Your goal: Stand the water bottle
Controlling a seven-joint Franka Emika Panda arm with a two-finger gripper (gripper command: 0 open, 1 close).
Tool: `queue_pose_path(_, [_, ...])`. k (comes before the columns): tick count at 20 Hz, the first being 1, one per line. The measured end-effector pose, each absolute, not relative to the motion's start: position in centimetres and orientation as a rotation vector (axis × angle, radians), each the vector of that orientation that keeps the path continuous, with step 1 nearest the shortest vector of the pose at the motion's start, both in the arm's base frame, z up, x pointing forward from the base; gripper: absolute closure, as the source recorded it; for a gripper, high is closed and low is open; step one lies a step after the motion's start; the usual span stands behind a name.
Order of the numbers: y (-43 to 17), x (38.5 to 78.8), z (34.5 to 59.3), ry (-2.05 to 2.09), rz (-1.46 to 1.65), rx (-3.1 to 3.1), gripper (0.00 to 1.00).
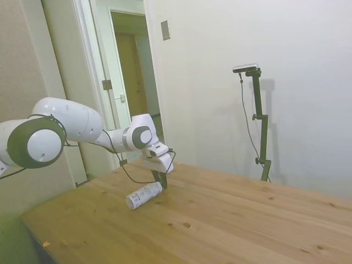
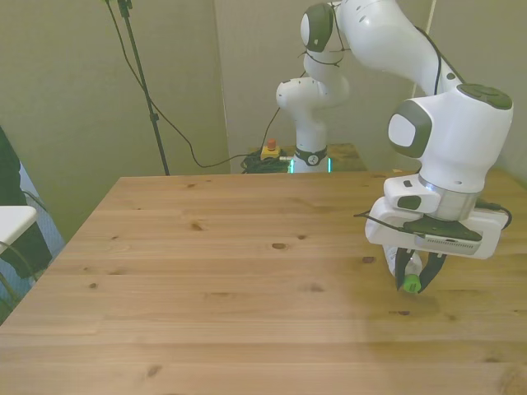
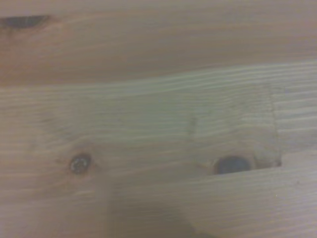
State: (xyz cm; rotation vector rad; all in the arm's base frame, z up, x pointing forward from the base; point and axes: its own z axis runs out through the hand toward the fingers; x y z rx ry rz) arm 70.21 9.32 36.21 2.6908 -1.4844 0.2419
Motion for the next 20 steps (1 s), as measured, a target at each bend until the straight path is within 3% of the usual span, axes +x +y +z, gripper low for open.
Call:
queue_pose_path(4, [8.5, 70.4, 36.6, -1.558, 0.240, 2.664, 1.00])
queue_pose_path(6, [8.4, 70.4, 38.0, -1.607, 0.269, 2.650, 1.00])
queue_pose_path(12, [8.3, 68.9, 47.3, -1.750, 0.588, 2.551, 1.00])
queue_pose_path(14, [8.3, 67.7, 49.1, -1.784, 0.732, 2.474, 1.00])
queue_pose_path(20, [7.7, 63.5, 49.4, -1.833, 1.114, 2.203, 1.00])
